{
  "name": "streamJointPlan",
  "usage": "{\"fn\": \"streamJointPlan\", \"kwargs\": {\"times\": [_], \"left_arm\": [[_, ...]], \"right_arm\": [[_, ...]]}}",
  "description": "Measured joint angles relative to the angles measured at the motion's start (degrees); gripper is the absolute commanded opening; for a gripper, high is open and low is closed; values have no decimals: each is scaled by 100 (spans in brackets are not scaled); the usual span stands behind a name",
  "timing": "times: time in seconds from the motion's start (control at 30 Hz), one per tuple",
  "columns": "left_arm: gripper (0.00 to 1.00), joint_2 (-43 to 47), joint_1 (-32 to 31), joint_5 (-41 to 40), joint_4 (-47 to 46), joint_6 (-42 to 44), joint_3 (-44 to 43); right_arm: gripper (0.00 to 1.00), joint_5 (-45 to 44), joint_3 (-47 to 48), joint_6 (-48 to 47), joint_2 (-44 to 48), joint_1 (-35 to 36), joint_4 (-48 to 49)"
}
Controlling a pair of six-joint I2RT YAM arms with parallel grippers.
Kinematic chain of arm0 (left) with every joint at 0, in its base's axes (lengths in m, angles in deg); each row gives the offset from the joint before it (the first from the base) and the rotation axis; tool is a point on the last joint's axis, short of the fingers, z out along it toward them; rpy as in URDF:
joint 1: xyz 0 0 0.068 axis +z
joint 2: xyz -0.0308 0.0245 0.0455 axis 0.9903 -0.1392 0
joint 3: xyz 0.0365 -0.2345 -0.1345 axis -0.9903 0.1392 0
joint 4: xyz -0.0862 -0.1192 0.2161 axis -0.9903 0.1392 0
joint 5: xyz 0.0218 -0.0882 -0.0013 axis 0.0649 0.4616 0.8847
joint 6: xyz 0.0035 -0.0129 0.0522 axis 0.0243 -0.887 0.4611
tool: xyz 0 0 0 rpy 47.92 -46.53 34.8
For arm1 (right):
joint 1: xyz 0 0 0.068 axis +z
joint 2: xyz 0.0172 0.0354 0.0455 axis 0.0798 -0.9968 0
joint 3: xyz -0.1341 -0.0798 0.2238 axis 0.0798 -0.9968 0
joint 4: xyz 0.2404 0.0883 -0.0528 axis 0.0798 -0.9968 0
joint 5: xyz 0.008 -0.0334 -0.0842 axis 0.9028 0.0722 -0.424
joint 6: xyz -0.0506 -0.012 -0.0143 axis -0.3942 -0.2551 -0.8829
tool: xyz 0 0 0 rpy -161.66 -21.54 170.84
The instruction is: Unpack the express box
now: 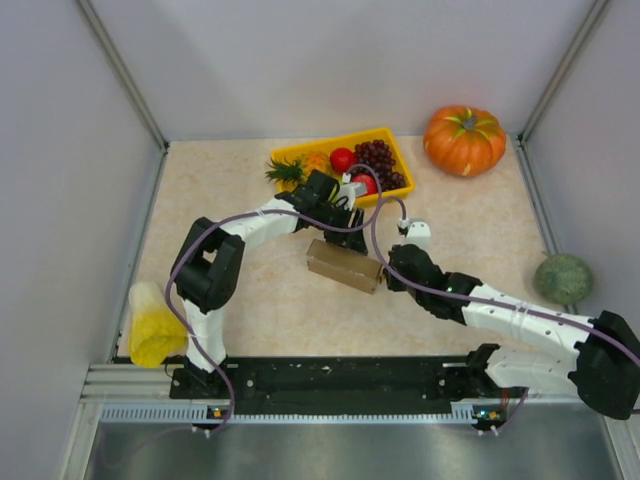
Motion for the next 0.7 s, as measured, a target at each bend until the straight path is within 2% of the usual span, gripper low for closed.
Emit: {"fn": "streamJointPlan", "kwargs": {"times": [0.23,0.53,0.6,0.7], "left_arm": [[56,188,-13,-656,146,-223,302],[59,1084,46,-1355,221,-610,988],[61,1233,74,-1482,236,-601,988],[70,1366,146,-1646,352,-442,962]], "right_arm": [[0,476,153,-26,-621,-280,472],[0,909,1069,-308,-1596,-304,833],[0,927,1182,-341,-1655,-319,833],[0,894,1244,-341,-1652,-328,752]]}}
